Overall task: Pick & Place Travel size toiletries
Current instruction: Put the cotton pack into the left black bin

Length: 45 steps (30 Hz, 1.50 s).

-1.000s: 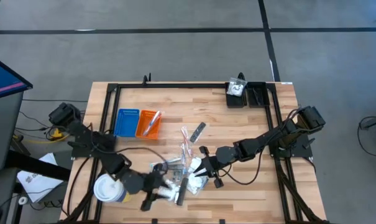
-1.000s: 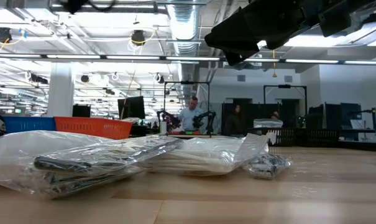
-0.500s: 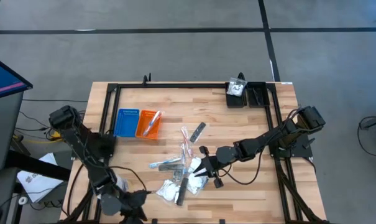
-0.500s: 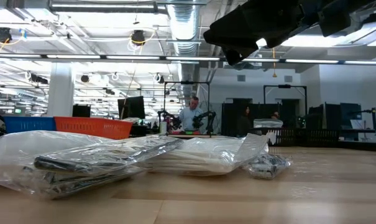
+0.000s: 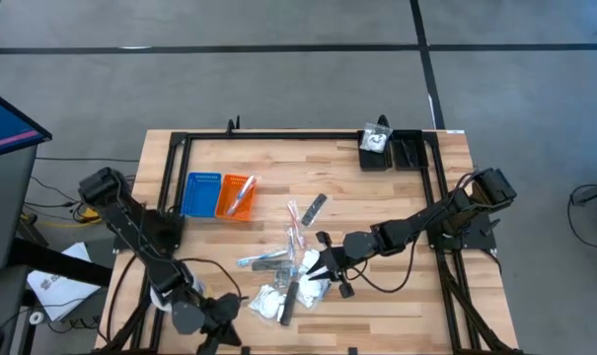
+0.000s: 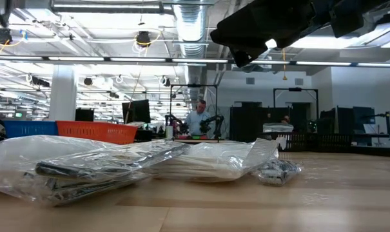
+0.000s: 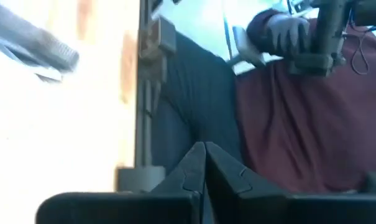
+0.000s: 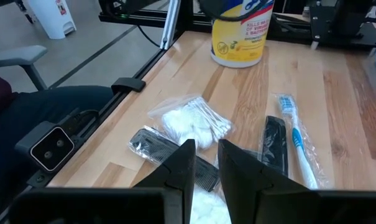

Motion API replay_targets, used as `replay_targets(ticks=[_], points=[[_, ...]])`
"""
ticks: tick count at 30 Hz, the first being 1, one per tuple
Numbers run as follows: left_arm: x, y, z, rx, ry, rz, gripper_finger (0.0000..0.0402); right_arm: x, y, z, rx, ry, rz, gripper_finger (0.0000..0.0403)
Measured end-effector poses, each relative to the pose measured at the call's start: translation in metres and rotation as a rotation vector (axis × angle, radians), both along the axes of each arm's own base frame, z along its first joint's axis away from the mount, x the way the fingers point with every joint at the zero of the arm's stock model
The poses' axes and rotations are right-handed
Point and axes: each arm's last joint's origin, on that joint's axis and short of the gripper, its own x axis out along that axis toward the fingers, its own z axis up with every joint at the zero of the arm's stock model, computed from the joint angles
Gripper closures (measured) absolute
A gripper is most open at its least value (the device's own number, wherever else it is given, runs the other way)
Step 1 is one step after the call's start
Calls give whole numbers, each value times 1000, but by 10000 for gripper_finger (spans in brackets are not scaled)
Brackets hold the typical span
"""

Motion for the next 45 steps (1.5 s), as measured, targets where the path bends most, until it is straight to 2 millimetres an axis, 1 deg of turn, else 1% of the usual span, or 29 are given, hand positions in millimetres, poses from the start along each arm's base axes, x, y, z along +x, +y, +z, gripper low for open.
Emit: replay_targets(ticks=[6, 10, 12, 14, 16, 18, 20, 21, 23, 25, 27, 30, 34, 36, 41, 45], points=[[-3, 3, 14, -3, -70, -28, 400, 0, 0, 0, 0, 1, 0, 338], [-1, 0, 23, -11, -144, -66, 400, 0, 0, 0, 0, 1, 0, 338], [4, -2, 36, -8, -194, -96, 400, 0, 0, 0, 0, 0, 0, 338], [12, -3, 54, -8, -257, -129, 400, 0, 0, 0, 1, -4, -1, 338], [22, -2, 74, 42, -297, -156, 400, 1, 0, 1, 4, -11, -1, 338], [31, 4, 93, 143, -277, -159, 400, 1, 0, 1, 4, -14, -3, 338], [40, 14, 103, 270, -190, -130, 400, 1, 0, 1, 4, -13, -3, 338], [44, 19, 104, 329, -142, -118, 400, 1, 0, 1, 4, -14, -3, 338], [53, 29, 101, 424, -73, -103, 400, 0, 0, 1, 2, -9, -3, 338], [63, 34, 94, 485, -47, -102, 400, 0, 0, 0, -1, 1, -3, 338], [70, 37, 76, 551, 32, -111, 400, 0, 0, -1, -6, 13, -3, 338], [79, 36, 42, 629, 180, -121, 400, -1, -1, -3, -13, 34, -3, 338], [85, 28, 7, 662, 322, -156, 400, -2, -1, -4, -10, 43, -5, 338], [86, 23, -6, 678, 352, -174, 400, -2, -1, -4, -9, 41, -6, 338], [84, 14, -21, 705, 385, -200, 400, -1, -1, -4, -6, 40, -7, 338], [83, 10, -22, 621, 425, -199, 394, -1, -1, -3, -1, 40, -9, 338]])
